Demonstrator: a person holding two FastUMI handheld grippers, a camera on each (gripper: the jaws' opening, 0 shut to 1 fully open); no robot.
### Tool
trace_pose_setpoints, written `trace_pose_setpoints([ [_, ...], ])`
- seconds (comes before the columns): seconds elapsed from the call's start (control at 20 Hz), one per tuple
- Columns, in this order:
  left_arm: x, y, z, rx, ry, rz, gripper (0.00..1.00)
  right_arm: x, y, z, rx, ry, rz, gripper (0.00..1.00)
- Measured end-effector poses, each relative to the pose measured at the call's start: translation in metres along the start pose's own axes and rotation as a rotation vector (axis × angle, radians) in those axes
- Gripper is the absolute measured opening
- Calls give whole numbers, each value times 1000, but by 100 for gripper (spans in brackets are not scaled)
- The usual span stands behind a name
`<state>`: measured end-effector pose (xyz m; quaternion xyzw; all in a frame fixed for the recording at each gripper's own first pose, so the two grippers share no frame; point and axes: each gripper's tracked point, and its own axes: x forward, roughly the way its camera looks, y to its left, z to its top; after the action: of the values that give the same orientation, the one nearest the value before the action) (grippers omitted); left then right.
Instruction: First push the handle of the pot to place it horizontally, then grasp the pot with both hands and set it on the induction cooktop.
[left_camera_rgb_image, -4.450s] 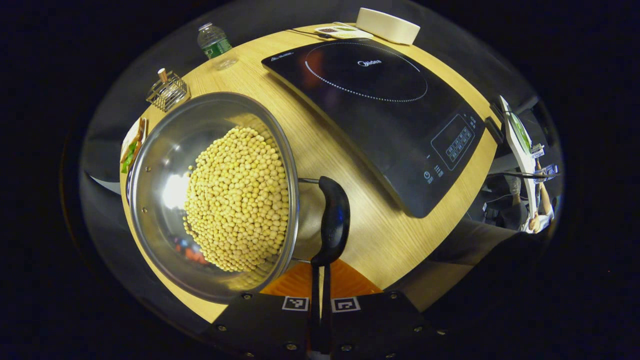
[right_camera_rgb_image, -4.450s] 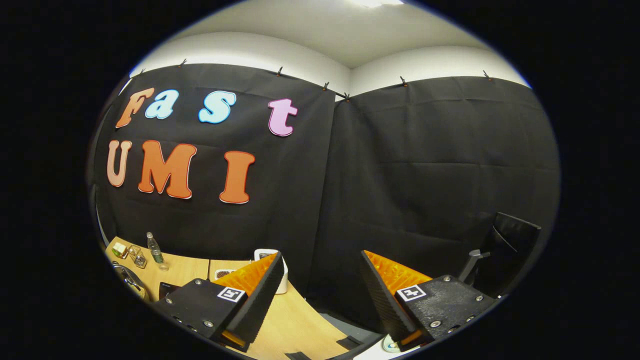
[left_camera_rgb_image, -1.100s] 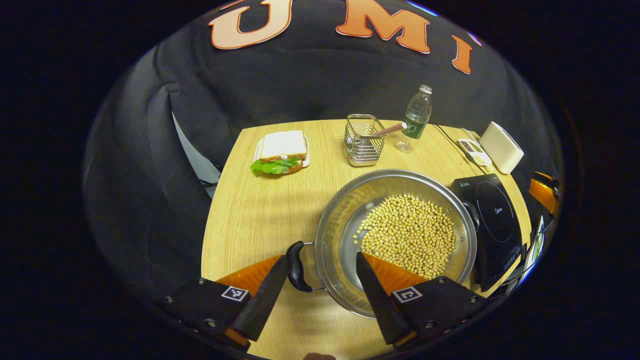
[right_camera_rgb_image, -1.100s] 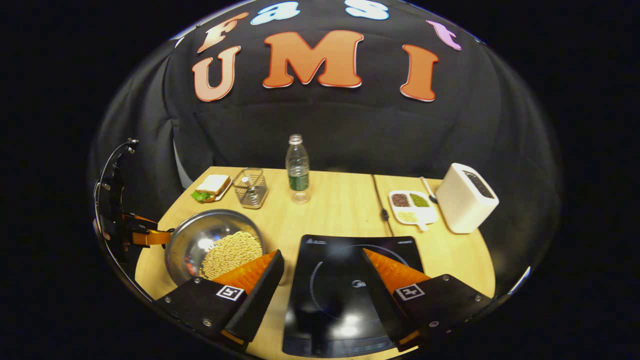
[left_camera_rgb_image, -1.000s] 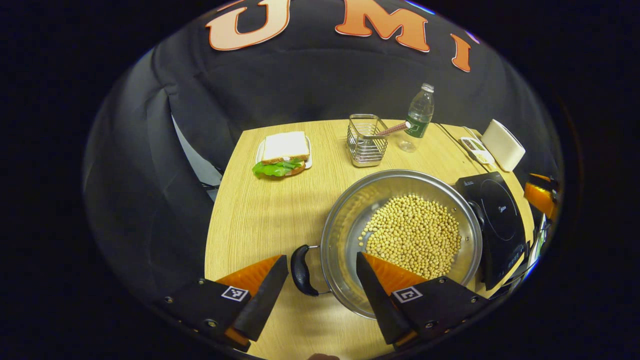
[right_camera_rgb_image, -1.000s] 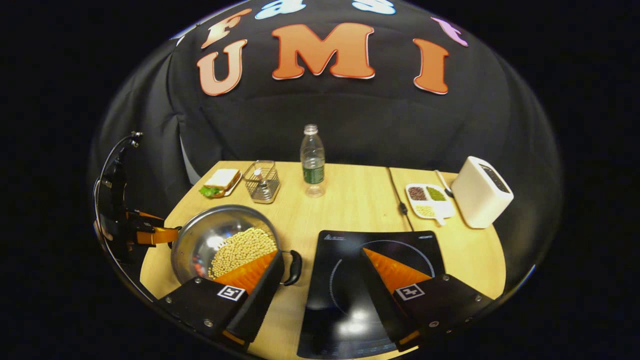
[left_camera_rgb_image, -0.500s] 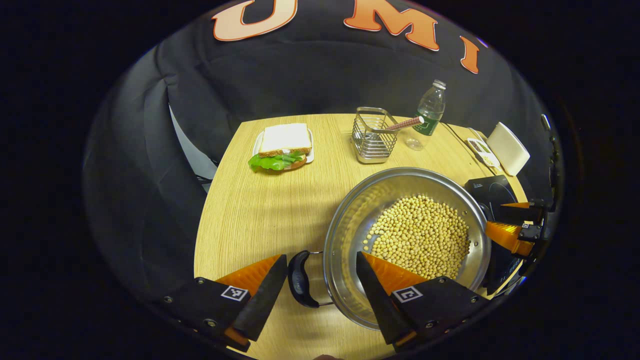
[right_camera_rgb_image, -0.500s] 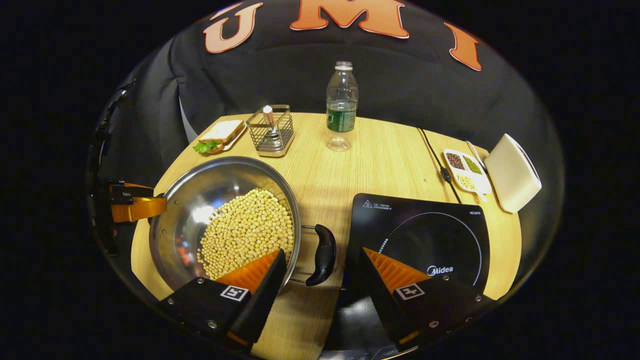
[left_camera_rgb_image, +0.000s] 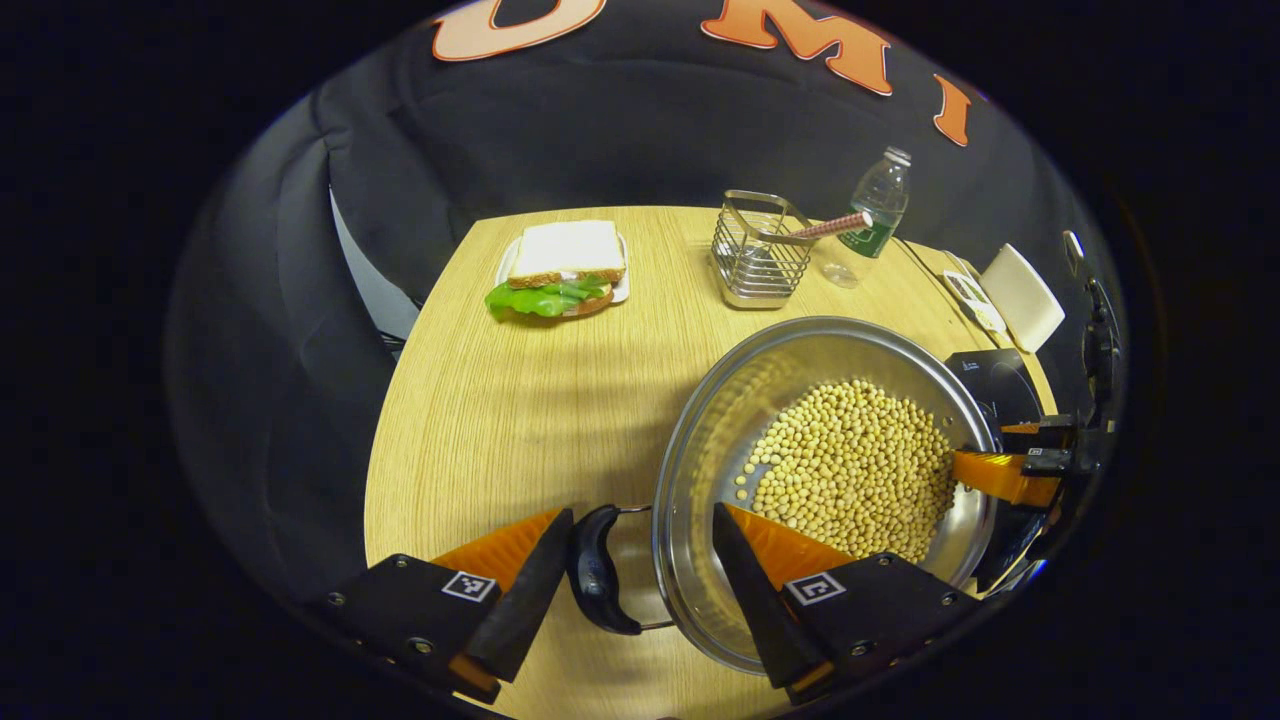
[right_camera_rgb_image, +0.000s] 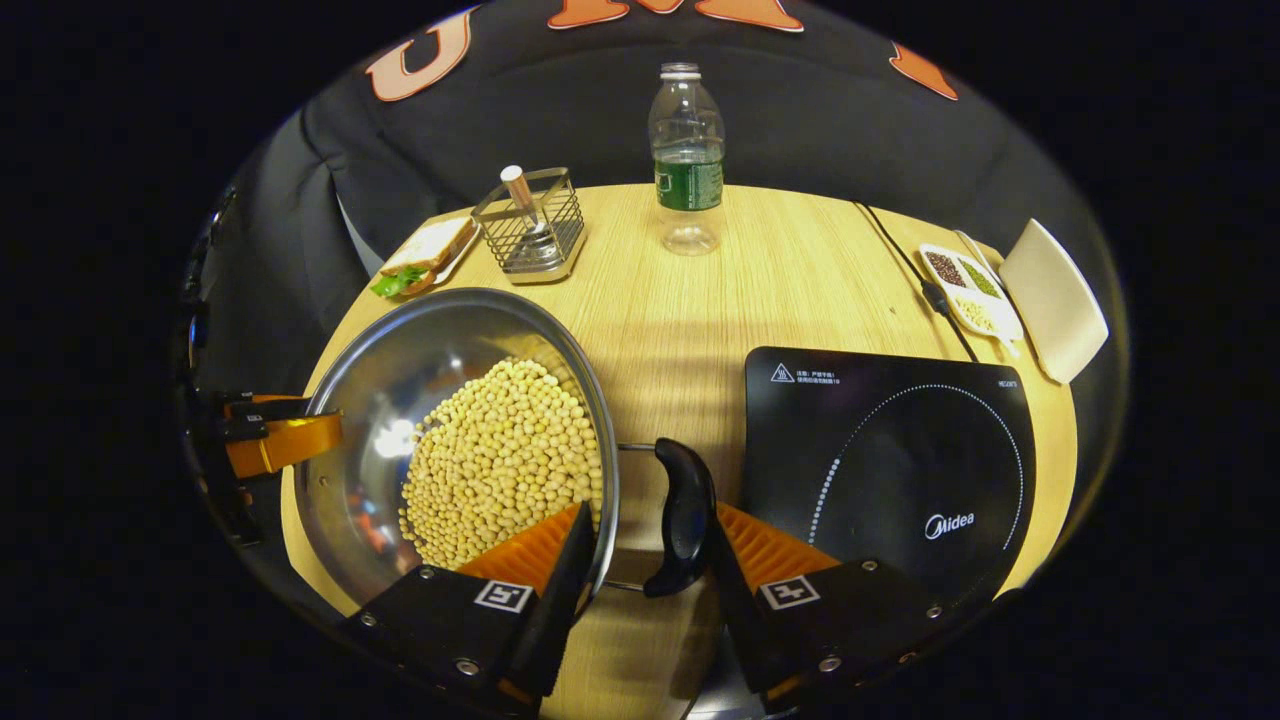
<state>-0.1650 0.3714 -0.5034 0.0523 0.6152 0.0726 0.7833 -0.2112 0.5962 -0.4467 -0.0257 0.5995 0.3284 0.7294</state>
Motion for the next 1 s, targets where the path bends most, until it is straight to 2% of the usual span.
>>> trace_pose_setpoints([
  [0.35,2,-4,-3,-12,-6,-28,89,5,2,-7,23,20,-28,66],
  [0.6,3,0,-5,-26,-5,-5,91,7,3,-10,69,36,-18,63],
  [0.65,7,6,-8,-40,-9,6,87,7,2,-9,71,35,-18,58],
  [0.7,11,10,-11,-52,0,14,81,8,2,-10,77,35,-20,63],
  [0.75,13,11,-16,-74,12,4,70,8,2,-9,95,31,-21,63],
  [0.8,17,9,-21,-91,20,-8,66,9,4,-10,106,32,-21,60],
  [0.9,19,10,-18,-69,-7,-7,64,8,4,-12,114,30,-16,59],
  [0.95,19,11,-19,-50,-16,-2,64,9,4,-12,121,31,-15,55],
  [1.0,19,12,-17,-38,-21,3,64,8,6,-14,128,33,-14,58],
])
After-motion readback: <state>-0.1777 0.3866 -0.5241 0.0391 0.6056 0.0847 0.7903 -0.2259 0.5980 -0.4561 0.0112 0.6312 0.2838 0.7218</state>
